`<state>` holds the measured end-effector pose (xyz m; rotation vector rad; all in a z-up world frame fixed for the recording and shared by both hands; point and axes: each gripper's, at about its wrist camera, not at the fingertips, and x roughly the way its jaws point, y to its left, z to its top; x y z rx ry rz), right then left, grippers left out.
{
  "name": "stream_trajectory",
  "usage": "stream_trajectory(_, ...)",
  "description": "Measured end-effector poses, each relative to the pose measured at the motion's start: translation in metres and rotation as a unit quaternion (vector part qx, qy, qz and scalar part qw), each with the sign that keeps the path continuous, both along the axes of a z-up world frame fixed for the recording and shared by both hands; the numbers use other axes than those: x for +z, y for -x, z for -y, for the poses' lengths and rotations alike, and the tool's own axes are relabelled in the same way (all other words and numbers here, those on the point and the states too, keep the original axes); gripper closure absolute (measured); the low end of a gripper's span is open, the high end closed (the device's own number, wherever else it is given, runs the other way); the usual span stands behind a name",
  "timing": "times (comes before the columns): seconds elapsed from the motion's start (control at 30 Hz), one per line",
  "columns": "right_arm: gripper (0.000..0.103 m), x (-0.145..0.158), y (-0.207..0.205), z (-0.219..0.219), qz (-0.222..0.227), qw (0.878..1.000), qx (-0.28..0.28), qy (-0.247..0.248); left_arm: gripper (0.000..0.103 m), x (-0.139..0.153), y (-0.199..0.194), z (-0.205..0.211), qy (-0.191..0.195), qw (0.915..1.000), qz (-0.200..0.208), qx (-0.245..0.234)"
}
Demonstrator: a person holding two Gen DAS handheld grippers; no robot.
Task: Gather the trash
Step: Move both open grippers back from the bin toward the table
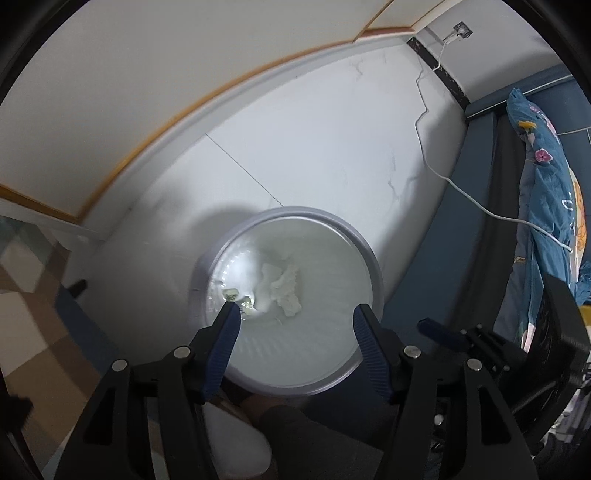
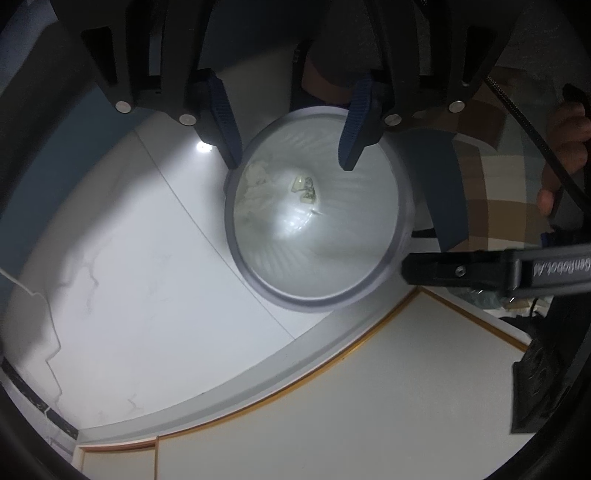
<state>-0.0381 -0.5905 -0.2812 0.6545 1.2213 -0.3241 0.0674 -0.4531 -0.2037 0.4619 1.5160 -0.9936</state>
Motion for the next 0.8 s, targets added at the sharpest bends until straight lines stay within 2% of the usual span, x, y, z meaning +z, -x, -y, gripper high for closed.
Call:
stream_trajectory(0.07,0.047,0.007,0.0,0.002,0.006,1.0,-0.004,0.002,0.042,0.011,0.0,-0.004,0.001,0.9996,0.027,0.006)
stream_trajectory(0.2,0.047,0.026,0.0,0.005,0.022,1.0,-0.014,0.005,0.033,0.037,0.001,-0.014,0.024,0.9975,0.062,0.023)
stream_trajectory(0.4,0.04,0.064,-0.002,-0.003,0.047,0.998,-0.013,0.041,0.033,0.078,0.003,-0.041,0.056,0.99,0.118,0.053)
stream_trajectory(0.57,0.035,0.103,0.001,-0.007,0.07,0.994,-0.012,0.079,0.033,0.118,0.01,-0.065,0.085,0.9747,0.188,0.085)
stream_trajectory(0.6,0.035,0.111,0.002,-0.008,0.076,0.993,-0.013,0.085,0.033,0.129,0.013,-0.072,0.091,0.9693,0.209,0.093)
stream_trajectory(0.8,0.03,0.167,0.007,-0.022,0.114,0.985,-0.016,0.132,0.032,0.175,0.019,-0.103,0.131,0.9499,0.251,0.133)
